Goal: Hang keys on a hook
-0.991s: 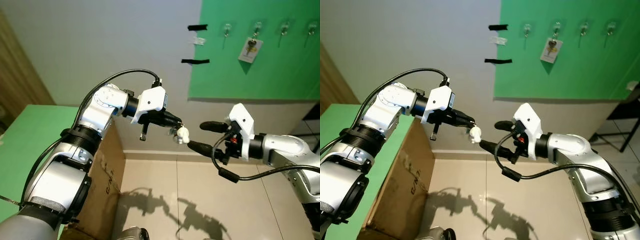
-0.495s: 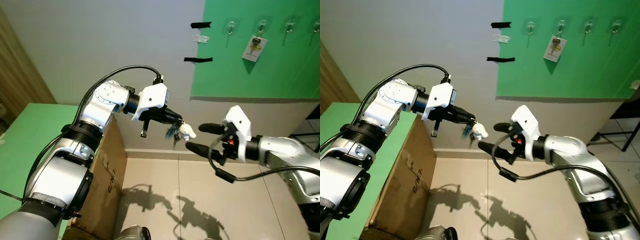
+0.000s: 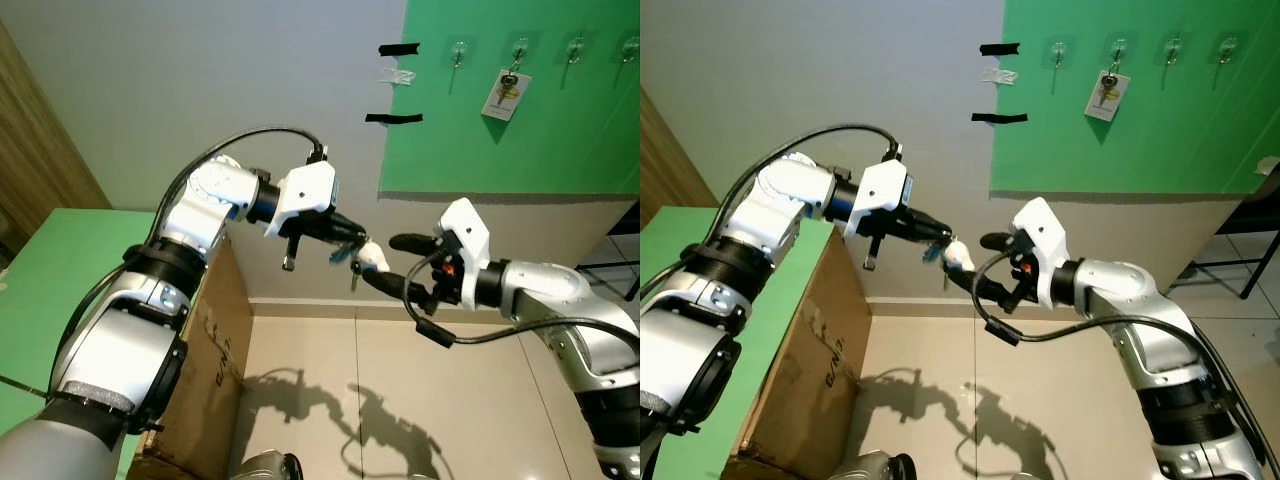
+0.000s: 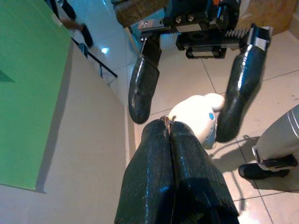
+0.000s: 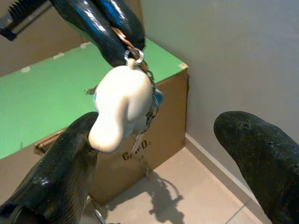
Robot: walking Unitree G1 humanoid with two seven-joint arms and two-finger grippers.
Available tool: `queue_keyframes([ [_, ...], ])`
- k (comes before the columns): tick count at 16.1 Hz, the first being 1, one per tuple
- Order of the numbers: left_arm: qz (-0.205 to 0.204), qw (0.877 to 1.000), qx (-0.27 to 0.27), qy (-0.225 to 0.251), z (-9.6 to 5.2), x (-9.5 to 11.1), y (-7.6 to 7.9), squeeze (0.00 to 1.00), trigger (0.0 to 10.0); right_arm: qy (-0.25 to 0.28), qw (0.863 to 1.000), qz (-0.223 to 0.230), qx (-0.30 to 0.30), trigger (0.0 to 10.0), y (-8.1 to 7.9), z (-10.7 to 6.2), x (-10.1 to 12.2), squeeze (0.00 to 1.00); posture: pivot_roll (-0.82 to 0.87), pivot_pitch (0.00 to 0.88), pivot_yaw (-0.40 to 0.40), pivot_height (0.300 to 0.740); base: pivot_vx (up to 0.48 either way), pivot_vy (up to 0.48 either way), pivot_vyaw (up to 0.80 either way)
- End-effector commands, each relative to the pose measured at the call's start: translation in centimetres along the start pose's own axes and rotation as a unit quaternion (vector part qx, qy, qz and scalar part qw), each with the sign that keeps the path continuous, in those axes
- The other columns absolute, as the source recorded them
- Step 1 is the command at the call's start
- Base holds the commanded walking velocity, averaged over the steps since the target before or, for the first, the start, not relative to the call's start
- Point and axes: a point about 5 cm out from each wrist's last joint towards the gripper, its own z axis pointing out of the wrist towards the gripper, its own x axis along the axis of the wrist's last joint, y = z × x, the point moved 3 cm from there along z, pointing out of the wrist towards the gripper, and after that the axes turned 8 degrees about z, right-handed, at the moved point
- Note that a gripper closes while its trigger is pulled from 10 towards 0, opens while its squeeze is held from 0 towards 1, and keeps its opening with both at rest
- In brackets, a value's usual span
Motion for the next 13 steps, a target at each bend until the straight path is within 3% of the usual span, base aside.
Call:
queue_keyframes([
  [1,0.014,1.0,-0.007,0.003,0.16,0.53,-0.28,0.0,10.0,0.006,1.0,-0.005,-0.007,10.0,0.07,0.25,0.52,0.0,-0.18,0.0,0.04,0.74,0.0,0.0,0.0],
  [13,0.004,1.0,-0.004,-0.003,0.83,0.12,-0.04,0.0,10.0,0.031,0.999,0.034,-0.011,10.0,0.05,1.21,1.27,0.0,-0.18,0.0,0.032,0.74,0.0,0.0,0.0],
])
